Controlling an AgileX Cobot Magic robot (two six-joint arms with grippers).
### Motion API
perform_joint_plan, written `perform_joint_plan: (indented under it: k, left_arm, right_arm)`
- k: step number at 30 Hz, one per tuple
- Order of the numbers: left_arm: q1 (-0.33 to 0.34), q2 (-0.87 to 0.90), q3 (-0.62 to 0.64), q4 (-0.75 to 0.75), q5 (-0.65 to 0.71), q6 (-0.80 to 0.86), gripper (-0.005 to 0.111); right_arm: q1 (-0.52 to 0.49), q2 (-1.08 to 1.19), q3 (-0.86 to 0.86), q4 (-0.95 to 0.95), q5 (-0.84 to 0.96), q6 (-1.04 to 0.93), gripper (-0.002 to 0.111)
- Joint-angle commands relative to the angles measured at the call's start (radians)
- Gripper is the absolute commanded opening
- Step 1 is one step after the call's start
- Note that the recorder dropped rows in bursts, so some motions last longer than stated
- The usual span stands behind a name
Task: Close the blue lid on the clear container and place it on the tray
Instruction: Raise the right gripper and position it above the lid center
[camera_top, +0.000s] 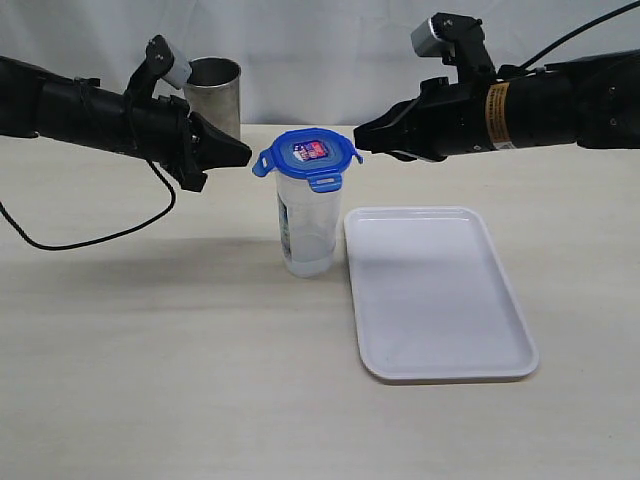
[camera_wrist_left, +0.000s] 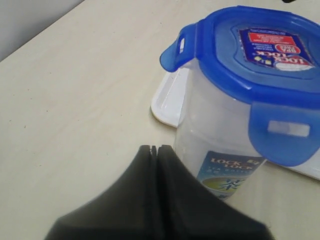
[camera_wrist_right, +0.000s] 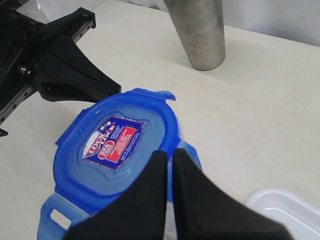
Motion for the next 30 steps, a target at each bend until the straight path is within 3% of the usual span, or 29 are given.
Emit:
perform_joint_plan:
  k: [1,30]
  left_arm:
    - [-0.002,-0.008,-0.002,-0.005,0.013,-0.003,0.000]
    - [-0.002,-0.008,-0.002,-0.005,0.013,-0.003,0.000]
  right_arm:
    - [0.001,0.002,-0.007,0.005,-0.008,0.001,0.004]
    - [0.001,0.028,-0.007,0.059,-0.004,-0.035,0.004]
